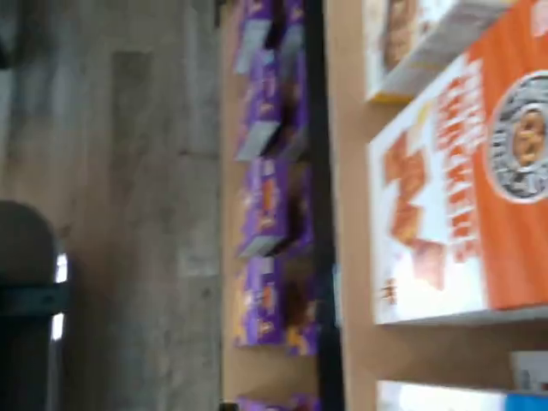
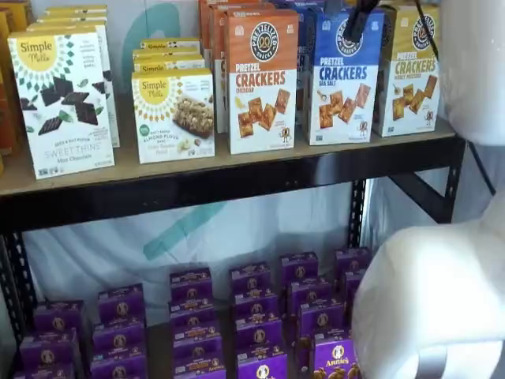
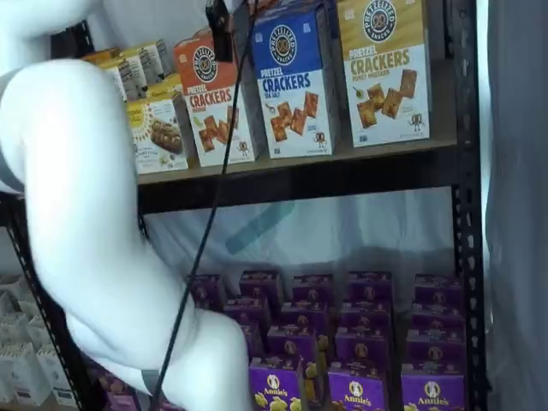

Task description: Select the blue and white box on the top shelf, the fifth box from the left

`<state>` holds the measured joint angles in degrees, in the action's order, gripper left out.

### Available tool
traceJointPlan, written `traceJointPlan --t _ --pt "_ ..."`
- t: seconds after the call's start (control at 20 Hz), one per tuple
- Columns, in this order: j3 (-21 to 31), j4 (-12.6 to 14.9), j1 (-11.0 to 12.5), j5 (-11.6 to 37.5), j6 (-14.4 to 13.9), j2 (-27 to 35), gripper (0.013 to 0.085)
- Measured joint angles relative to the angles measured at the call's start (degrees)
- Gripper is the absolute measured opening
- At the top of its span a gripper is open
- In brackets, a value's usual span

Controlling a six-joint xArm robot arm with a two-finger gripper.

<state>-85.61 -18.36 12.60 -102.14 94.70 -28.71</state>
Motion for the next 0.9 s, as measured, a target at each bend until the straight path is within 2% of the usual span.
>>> traceJointPlan --t 0.3,0.55,0.7,0.9 --pt "-3.1 -3.2 3.0 2.3 1.6 2.7 0.085" --pt "-2.6 -4.2 3.7 7.1 2.4 3.3 0.085" --pt "-2.4 -3.8 3.4 9.4 2.6 3.9 0.085" --pt "-2.6 -1.8 2.1 12.0 2.7 5.2 0.085"
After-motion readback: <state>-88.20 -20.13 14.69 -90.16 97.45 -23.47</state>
